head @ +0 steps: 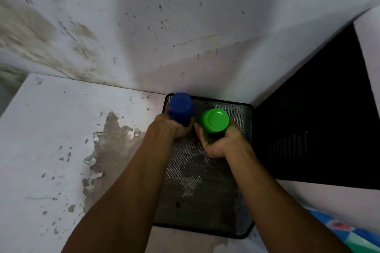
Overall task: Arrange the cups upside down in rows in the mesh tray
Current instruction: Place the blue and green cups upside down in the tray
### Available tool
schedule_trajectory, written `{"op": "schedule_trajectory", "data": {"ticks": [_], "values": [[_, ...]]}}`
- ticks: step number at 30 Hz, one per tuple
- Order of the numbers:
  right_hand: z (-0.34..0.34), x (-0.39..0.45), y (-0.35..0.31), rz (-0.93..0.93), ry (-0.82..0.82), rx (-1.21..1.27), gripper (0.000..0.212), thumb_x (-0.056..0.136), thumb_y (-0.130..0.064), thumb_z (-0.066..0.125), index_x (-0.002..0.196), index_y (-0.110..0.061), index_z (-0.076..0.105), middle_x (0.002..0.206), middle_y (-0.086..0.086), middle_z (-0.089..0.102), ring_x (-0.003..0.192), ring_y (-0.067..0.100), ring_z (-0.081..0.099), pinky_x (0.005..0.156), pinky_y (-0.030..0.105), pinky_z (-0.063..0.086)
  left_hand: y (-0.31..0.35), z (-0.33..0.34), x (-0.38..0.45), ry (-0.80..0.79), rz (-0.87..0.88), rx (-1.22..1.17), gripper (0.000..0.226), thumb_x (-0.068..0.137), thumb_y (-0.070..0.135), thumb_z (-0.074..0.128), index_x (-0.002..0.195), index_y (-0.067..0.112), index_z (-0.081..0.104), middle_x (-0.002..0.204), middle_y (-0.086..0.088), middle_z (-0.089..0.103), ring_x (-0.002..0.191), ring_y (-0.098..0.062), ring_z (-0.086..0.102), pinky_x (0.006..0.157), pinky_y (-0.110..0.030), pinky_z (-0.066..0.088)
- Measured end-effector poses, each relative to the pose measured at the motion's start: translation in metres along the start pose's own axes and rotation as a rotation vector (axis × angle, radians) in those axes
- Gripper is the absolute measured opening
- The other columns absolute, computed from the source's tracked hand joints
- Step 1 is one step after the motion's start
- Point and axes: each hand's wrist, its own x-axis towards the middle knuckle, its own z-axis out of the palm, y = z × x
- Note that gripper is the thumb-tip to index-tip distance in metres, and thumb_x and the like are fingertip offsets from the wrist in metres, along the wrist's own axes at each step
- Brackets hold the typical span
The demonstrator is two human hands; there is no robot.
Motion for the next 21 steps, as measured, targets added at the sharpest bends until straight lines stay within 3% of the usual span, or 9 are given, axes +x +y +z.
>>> {"op": "schedule_trajectory", "data": {"ticks": [3, 5, 7, 11, 15, 21], "values": [[0.007, 0.006, -0.001, 0.018, 0.093, -0.034, 0.068, 0.063, -0.063, 0.068, 0.09, -0.001, 0.067, 0.07, 0.017, 0.073, 0.056, 0.028, 0.07, 0.044, 0.025, 0.054, 0.003, -0.002, 0.006, -0.006, -0.024, -0.002, 0.046, 0.091, 0.033, 0.048, 0.127, 0.005, 0.05, 0.128, -0.023, 0.048, 0.114, -0.041, 0.044, 0.062, -0.05, 0.046], [0.011, 0.008, -0.003, 0.021, 0.103, -0.049, 0.07, 0.061, -0.066, 0.068, 0.089, -0.001, 0.066, 0.068, 0.016, 0.072, 0.05, 0.026, 0.068, 0.044, 0.025, 0.054, 0.003, -0.002, 0.007, -0.011, -0.032, 0.015, 0.049, 0.09, 0.035, 0.048, 0.129, 0.006, 0.05, 0.129, -0.023, 0.049, 0.114, -0.041, 0.044, 0.066, -0.05, 0.047], [0.012, 0.007, -0.003, 0.024, 0.106, -0.053, 0.076, 0.059, -0.069, 0.069, 0.095, -0.002, 0.067, 0.076, 0.015, 0.074, 0.051, 0.026, 0.068, 0.044, 0.028, 0.055, 0.004, -0.001, 0.003, -0.031, -0.034, 0.045, 0.05, 0.089, 0.038, 0.05, 0.128, 0.006, 0.051, 0.128, -0.021, 0.051, 0.114, -0.04, 0.045, 0.074, -0.048, 0.048], [0.007, -0.001, -0.006, 0.008, 0.092, -0.027, 0.08, 0.064, -0.067, 0.063, 0.108, 0.0, 0.062, 0.097, 0.018, 0.07, 0.068, 0.03, 0.067, 0.05, 0.035, 0.057, 0.005, -0.004, -0.006, -0.055, -0.061, 0.09, 0.055, 0.085, 0.042, 0.058, 0.123, 0.004, 0.051, 0.113, -0.021, 0.056, 0.098, -0.039, 0.05, 0.065, -0.046, 0.048], [0.004, -0.007, -0.004, -0.008, 0.116, 0.02, 0.072, 0.064, -0.05, 0.072, 0.112, 0.002, 0.058, 0.094, 0.019, 0.063, 0.072, 0.029, 0.064, 0.052, 0.035, 0.054, 0.003, -0.008, -0.012, -0.063, -0.062, 0.074, 0.06, 0.079, 0.036, 0.068, 0.127, 0.005, 0.051, 0.122, -0.019, 0.054, 0.106, -0.034, 0.052, 0.059, -0.043, 0.051], [0.009, -0.007, -0.002, -0.032, 0.096, 0.003, 0.064, 0.068, -0.048, 0.075, 0.107, 0.001, 0.059, 0.086, 0.019, 0.064, 0.068, 0.028, 0.064, 0.057, 0.038, 0.055, -0.001, -0.004, -0.017, -0.106, -0.008, 0.002, 0.056, 0.083, 0.034, 0.066, 0.13, 0.008, 0.049, 0.126, -0.018, 0.056, 0.107, -0.035, 0.052, 0.064, -0.044, 0.052]]}}
